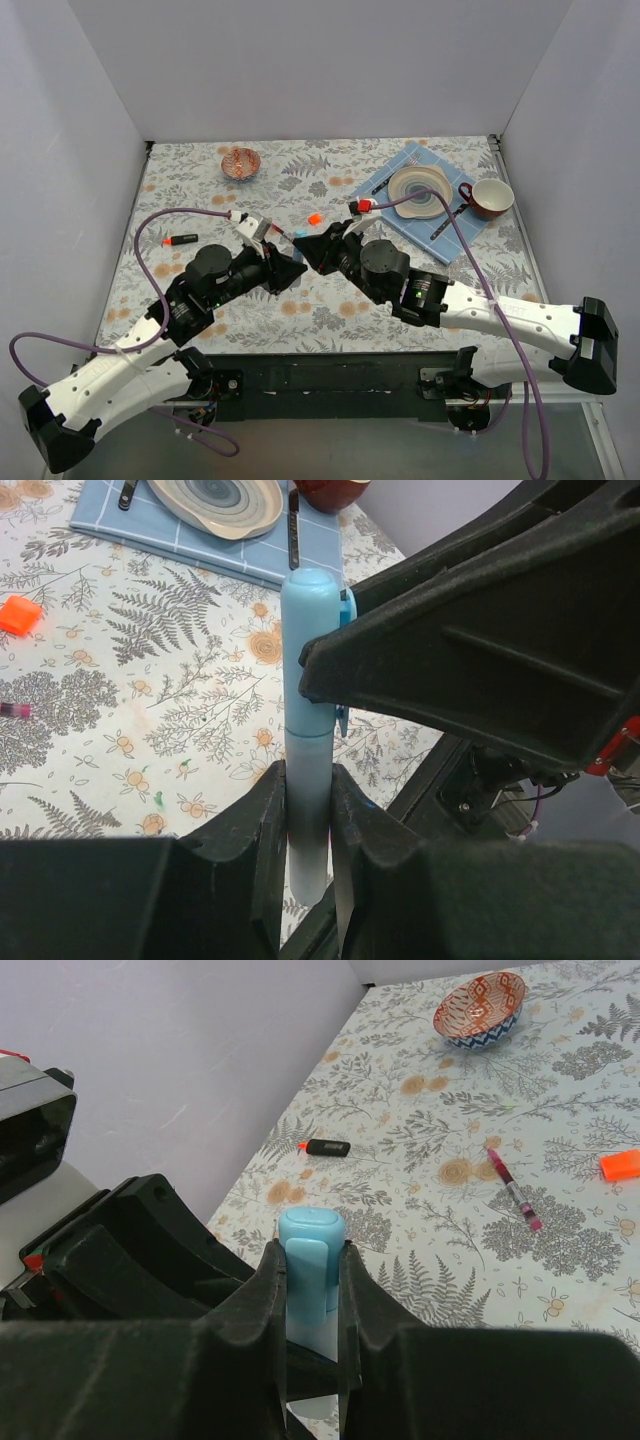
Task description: Insert the pens into the pen caps
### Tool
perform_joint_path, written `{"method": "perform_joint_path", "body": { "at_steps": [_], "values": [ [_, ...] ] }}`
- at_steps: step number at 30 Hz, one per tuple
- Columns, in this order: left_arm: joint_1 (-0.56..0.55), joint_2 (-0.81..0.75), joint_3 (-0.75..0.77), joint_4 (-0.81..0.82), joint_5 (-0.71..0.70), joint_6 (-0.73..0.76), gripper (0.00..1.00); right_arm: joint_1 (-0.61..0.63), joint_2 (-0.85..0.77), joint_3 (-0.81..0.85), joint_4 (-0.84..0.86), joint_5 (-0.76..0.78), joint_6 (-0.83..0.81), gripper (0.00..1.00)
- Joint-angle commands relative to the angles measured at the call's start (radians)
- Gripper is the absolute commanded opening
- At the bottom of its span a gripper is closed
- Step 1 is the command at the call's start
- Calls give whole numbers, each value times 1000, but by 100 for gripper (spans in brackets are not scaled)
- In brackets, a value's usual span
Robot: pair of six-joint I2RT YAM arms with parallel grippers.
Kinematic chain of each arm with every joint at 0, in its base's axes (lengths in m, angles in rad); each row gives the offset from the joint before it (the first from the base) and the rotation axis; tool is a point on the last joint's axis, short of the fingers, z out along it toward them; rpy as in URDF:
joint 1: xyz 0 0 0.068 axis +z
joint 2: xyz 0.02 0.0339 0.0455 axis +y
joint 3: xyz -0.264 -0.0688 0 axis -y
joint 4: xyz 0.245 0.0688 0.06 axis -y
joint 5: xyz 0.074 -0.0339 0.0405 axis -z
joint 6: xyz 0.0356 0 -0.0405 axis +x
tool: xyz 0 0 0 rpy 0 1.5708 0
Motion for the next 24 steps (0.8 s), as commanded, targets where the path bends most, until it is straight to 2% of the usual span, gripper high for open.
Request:
{"method": "perform_joint_path", "body": {
  "at_steps": [1, 15, 24],
  "values": [
    [14, 17, 58, 148, -143, 2, 0, 67, 24, -29, -86, -54, 10, 1],
    [14, 107, 87, 292, -187, 57, 0, 128, 57, -97, -99, -108, 51, 1],
    [14, 144, 138, 318, -222, 111, 0, 144, 80, -138, -61, -149, 94, 1]
  ]
}}
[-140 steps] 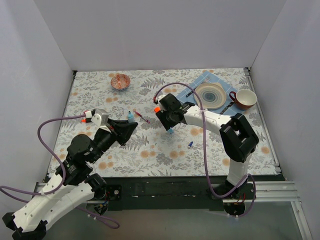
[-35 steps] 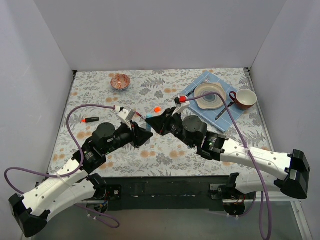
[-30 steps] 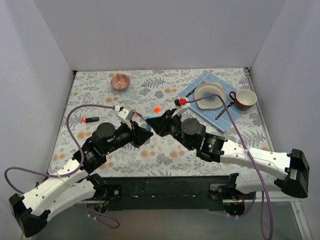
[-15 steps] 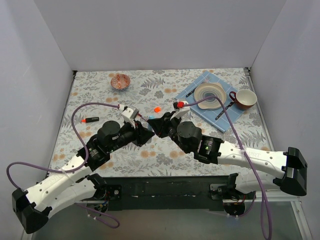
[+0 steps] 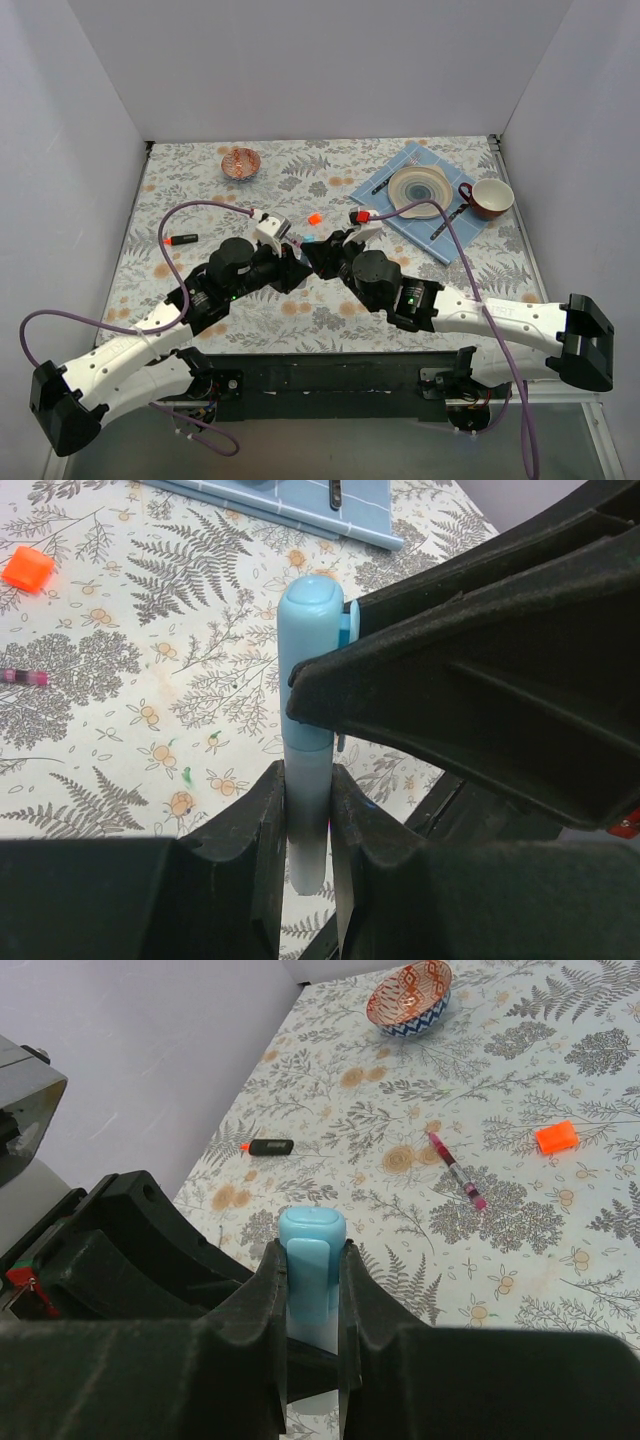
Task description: Insert the pens into the pen caps
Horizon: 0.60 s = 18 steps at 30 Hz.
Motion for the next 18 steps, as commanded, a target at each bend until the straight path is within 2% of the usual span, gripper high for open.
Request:
{"method": "perform_joint_path", "body": {
  "at_steps": [1, 7, 18],
  "values": [
    [27, 3, 133, 313, -203, 56, 0, 124, 56, -49, -104, -286, 83, 1],
    [36, 19, 164, 325, -223, 86, 0, 143, 83, -38, -101, -291, 100, 1],
    [94, 22, 184, 376, -168, 68, 0, 175, 105, -70, -13, -314, 152, 1]
  ]
}}
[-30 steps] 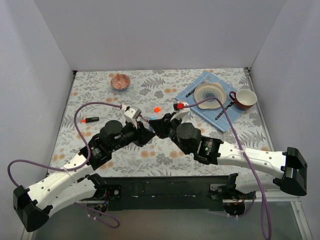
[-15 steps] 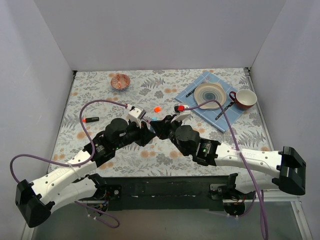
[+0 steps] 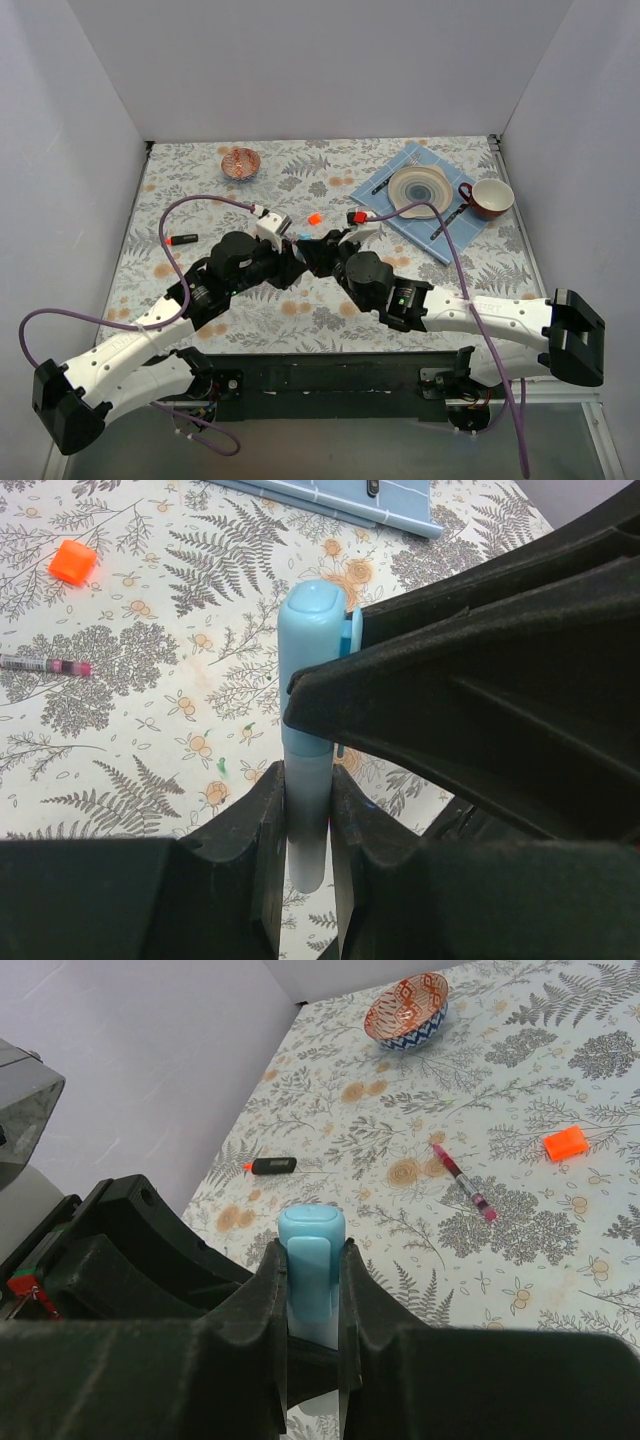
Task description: Insert the pens into the pen caps
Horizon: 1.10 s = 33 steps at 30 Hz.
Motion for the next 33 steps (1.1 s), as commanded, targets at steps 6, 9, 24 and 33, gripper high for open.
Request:
{"method": "perform_joint_path", "body": {
  "at_steps": [6, 9, 24, 33],
  "values": [
    [105, -15, 134, 471, -113, -14, 0, 176, 51, -63, -50, -383, 152, 1],
    [122, -11, 140, 475, -125, -8, 0, 190, 69, -46, -61, -386, 161, 1],
    [250, 12, 147, 498, -46, -19, 0, 263, 130, 51, -171, -285, 144, 1],
    [250, -92, 98, 396, 187, 13, 0, 227, -86, 55, -151, -50, -67, 1]
  ]
}}
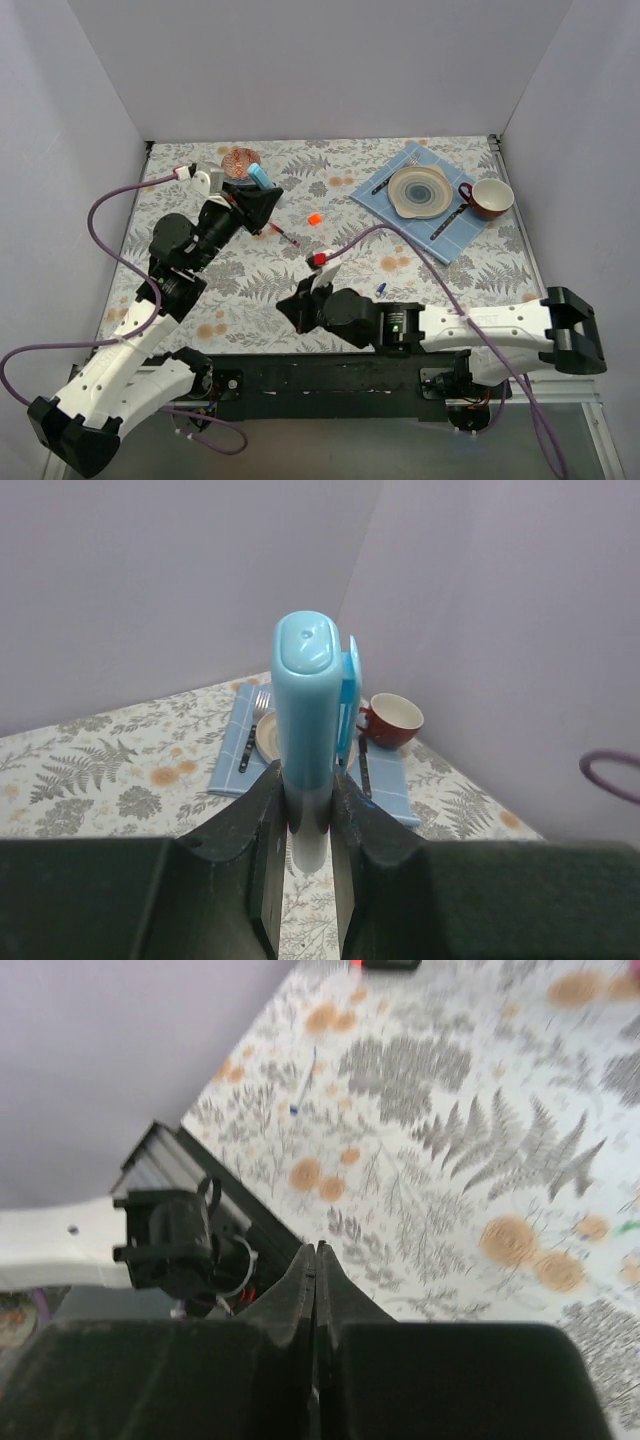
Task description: Insert the pens into the pen caps
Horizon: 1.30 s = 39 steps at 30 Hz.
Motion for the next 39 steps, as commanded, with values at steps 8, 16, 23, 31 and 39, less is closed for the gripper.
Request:
{"method": "perform_joint_path", "body": {
  "at_steps": [8, 16, 23, 31, 39],
  "values": [
    [-3, -71, -48, -166, 404, 39, 0, -62, -253, 43, -76, 14, -275, 47],
    [-3, -65, -92, -209, 616, 5, 0, -145, -399, 29, -7, -173, -376, 65],
    [-3, -74, -126, -212, 726, -16, 0, -226, -376, 75, 5, -279, -380, 67],
    [-3, -82, -154, -205, 822, -30, 0, -282, -267, 118, 75, -409, -349, 67],
    [-3, -83, -158, -196, 814, -37, 0, -296, -211, 65, 128, -480, -274, 21]
  ]
}}
